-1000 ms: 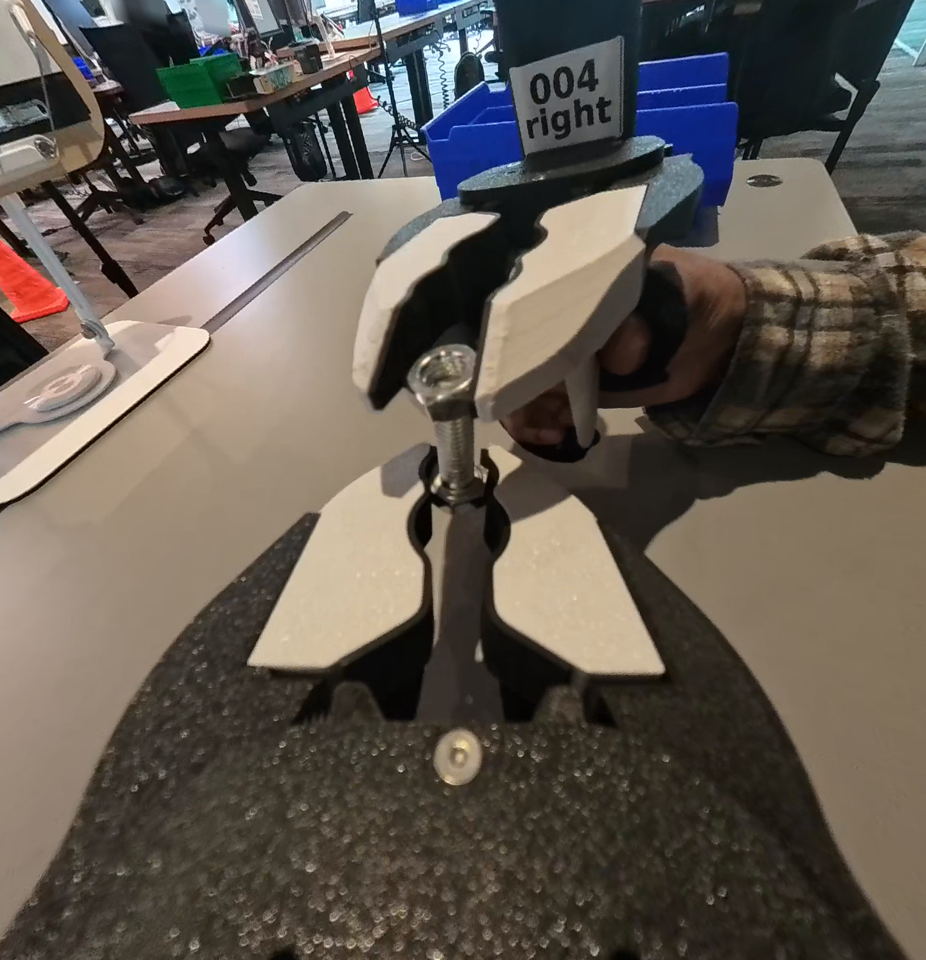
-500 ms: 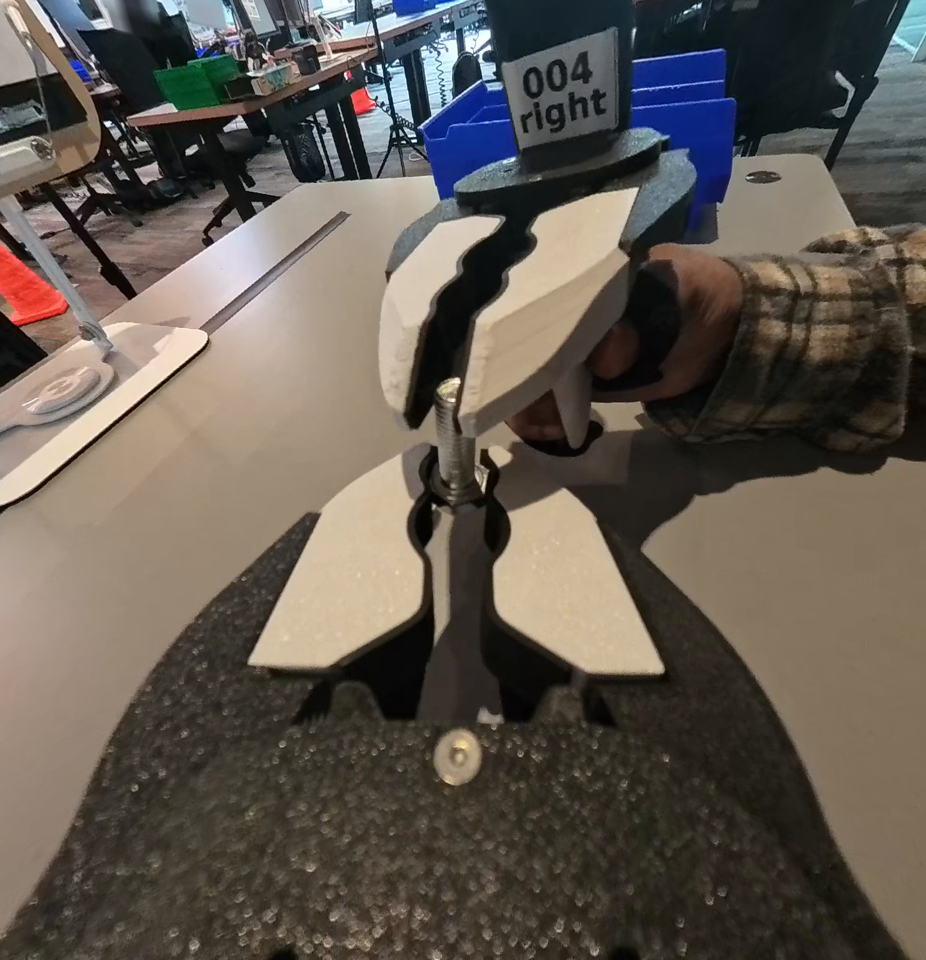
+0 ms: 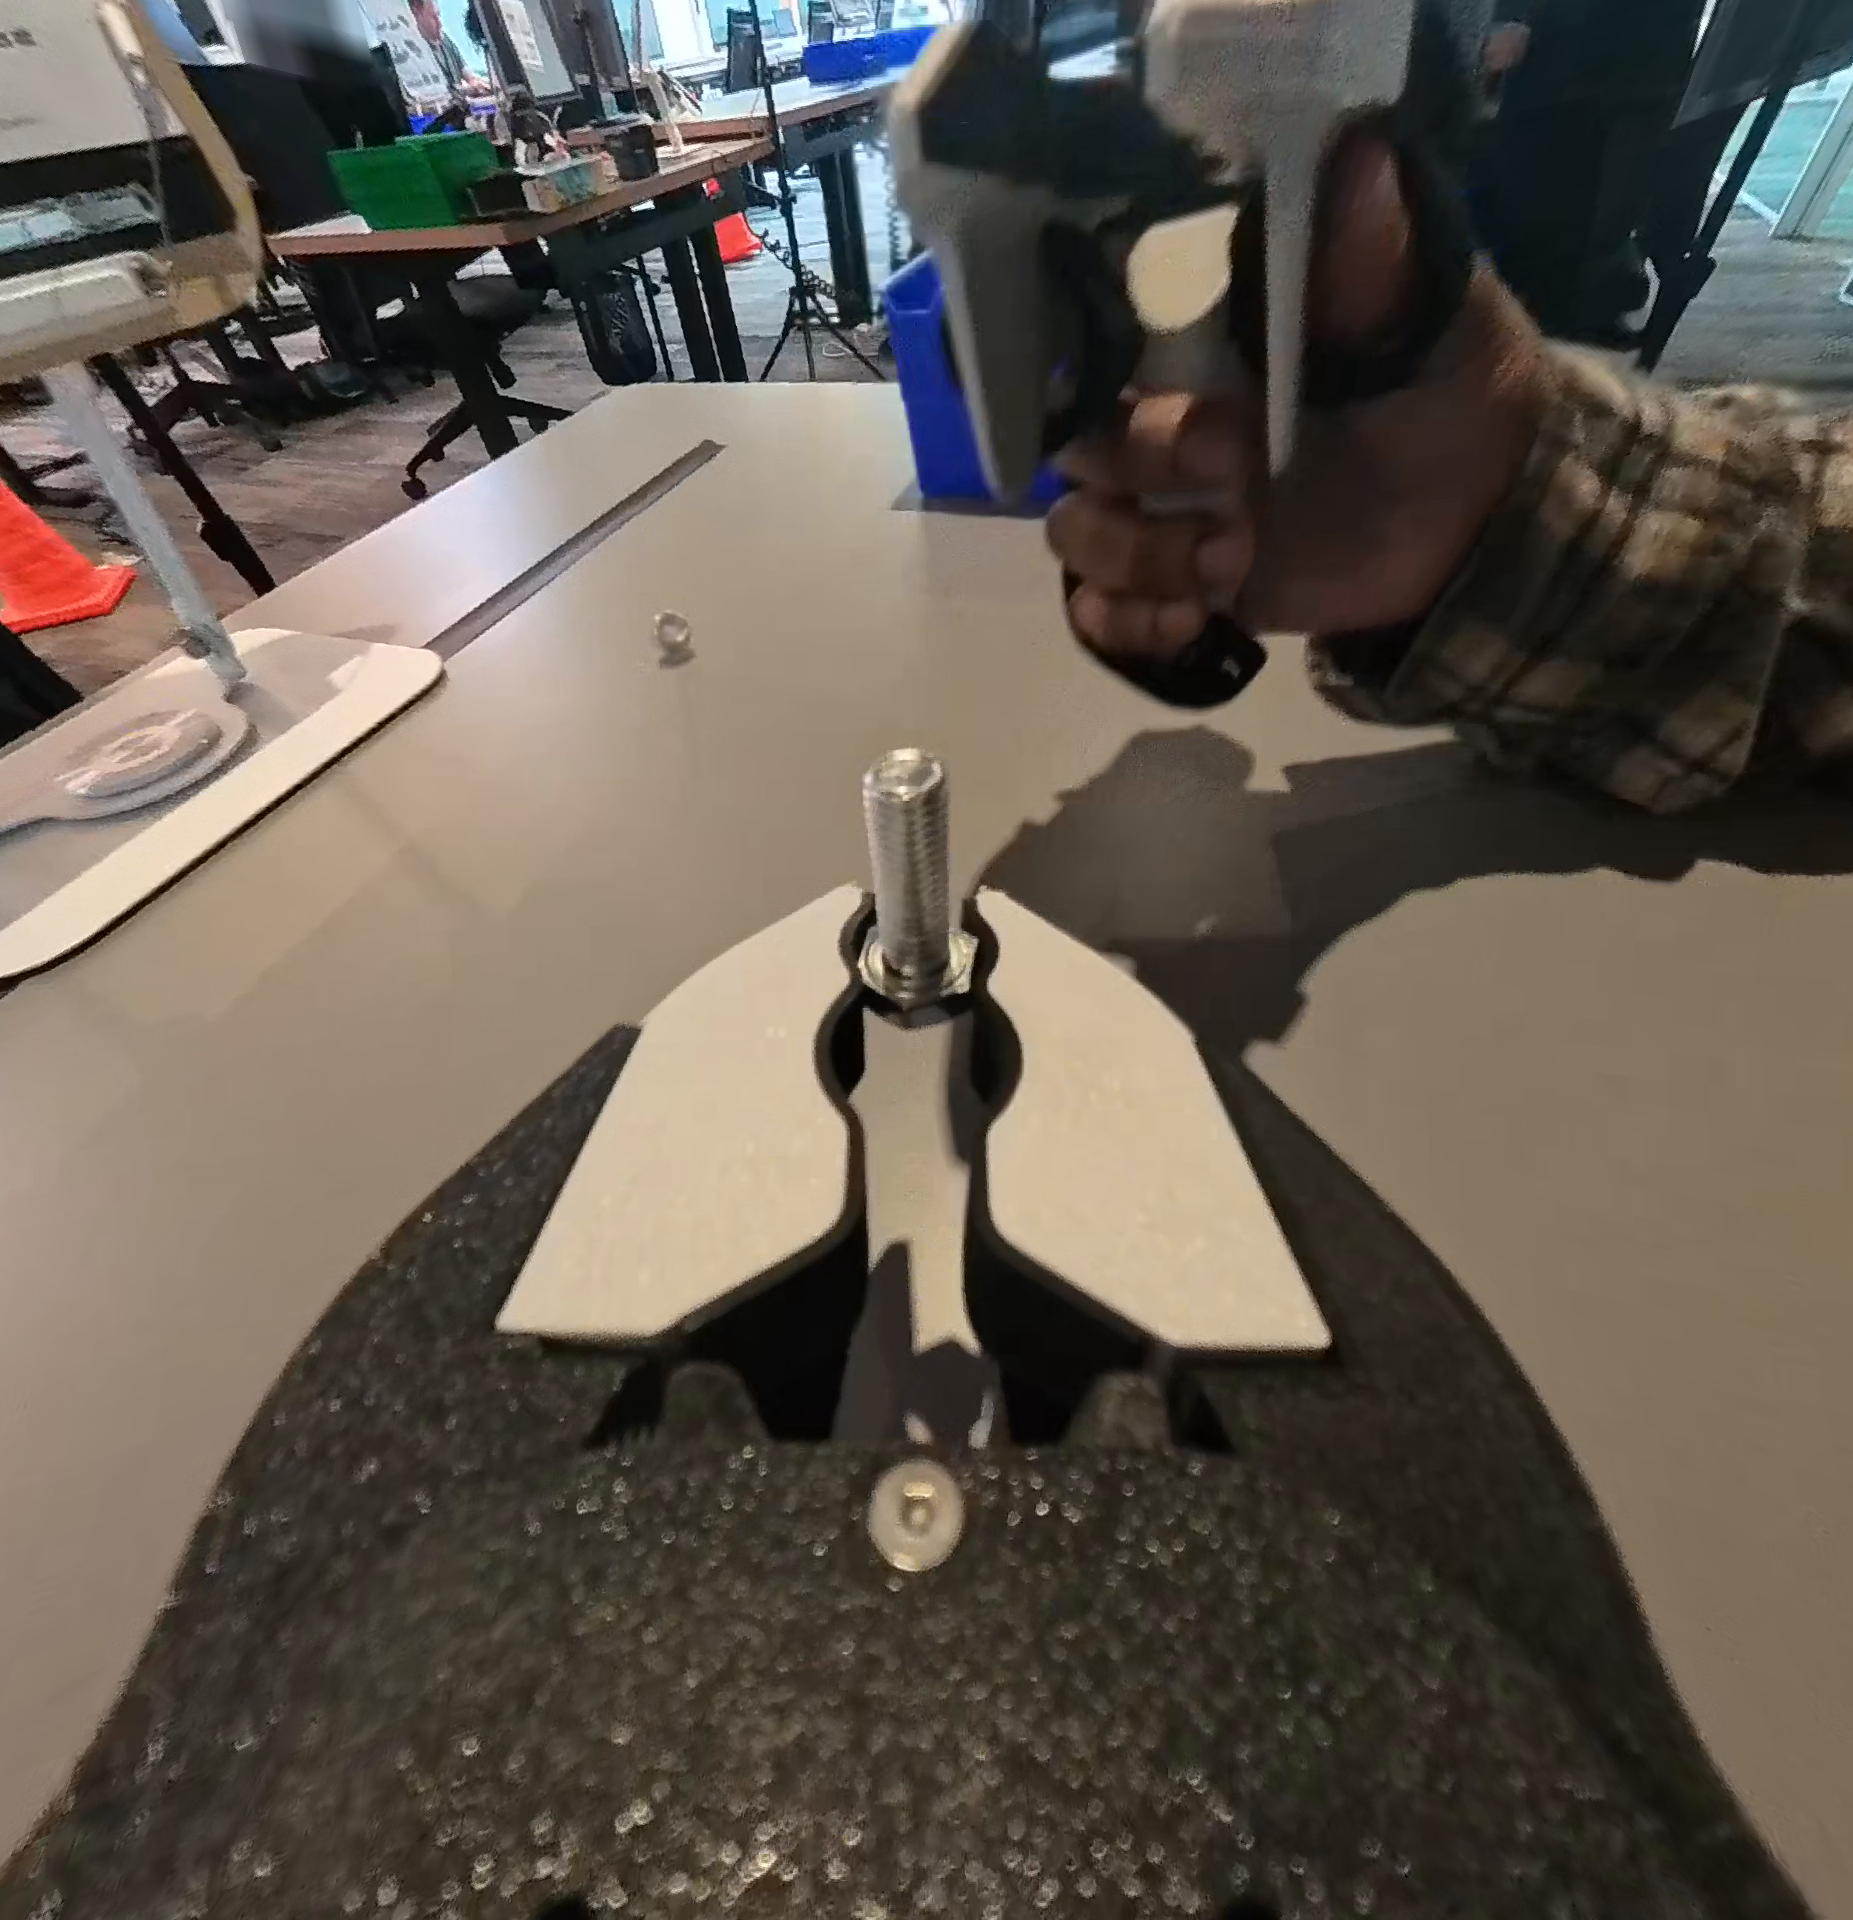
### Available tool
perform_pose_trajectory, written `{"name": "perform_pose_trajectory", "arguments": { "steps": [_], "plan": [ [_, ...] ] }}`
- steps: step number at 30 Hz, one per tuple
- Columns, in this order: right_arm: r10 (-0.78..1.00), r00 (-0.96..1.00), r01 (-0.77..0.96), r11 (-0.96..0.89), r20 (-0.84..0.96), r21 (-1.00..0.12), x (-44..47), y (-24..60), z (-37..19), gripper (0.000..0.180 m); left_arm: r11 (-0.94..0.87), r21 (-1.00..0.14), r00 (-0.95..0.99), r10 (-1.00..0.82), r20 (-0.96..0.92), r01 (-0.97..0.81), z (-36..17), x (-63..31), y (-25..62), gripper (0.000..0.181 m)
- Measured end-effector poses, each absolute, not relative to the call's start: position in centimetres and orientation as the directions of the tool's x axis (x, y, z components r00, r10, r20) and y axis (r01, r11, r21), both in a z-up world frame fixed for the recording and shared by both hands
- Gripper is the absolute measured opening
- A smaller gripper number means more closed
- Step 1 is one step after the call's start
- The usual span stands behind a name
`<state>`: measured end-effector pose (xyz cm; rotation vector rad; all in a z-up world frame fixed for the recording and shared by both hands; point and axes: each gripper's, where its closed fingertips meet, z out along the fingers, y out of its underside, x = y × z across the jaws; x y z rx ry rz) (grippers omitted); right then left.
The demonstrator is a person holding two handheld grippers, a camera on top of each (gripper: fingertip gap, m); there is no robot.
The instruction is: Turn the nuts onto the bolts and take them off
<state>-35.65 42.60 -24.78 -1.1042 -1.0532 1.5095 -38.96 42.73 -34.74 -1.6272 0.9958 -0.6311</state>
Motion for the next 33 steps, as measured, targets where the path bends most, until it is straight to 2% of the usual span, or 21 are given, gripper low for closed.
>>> {"name": "perform_pose_trajectory", "arguments": {
  "steps": [4,8,12,14,26,30,33],
  "plan": [
    [0.988,0.035,-0.107,-0.144,-0.149,-0.984,-31.0,45.0,-24.4,0.029,-0.086,-0.959,0.524,-0.849,-0.072,-0.271,-34.6,-39.5,43.1,0.015],
    [0.960,0.271,0.102,-0.105,-0.073,-0.989,-25.3,48.0,-24.2,0.029,-0.089,-0.956,0.515,-0.854,-0.071,-0.279,-34.8,-39.3,43.0,0.015],
    [0.918,0.395,0.411,-0.142,0.035,-0.901,-20.4,50.3,-25.4,0.032,-0.089,-0.953,0.509,-0.858,-0.075,-0.290,-35.2,-39.0,42.9,0.015],
    [0.910,0.412,0.478,-0.168,0.051,-0.862,-19.1,50.8,-25.7,0.034,-0.088,-0.952,0.507,-0.858,-0.076,-0.292,-35.2,-38.9,42.9,0.015],
    [0.894,0.443,0.427,-0.281,-0.072,-0.859,-19.6,51.1,-28.3,0.034,-0.084,-0.955,0.509,-0.858,-0.076,-0.284,-35.0,-38.9,42.8,0.015],
    [0.858,0.504,0.405,-0.334,-0.097,-0.851,-19.3,52.6,-28.5,0.038,-0.086,-0.957,0.513,-0.856,-0.072,-0.277,-34.9,-39.0,42.9,0.015],
    [0.798,0.596,0.446,-0.415,-0.082,-0.793,-18.0,55.2,-28.8,0.038,-0.089,-0.958,0.513,-0.856,-0.067,-0.273,-34.9,-39.1,42.9,0.015]
  ]
}}
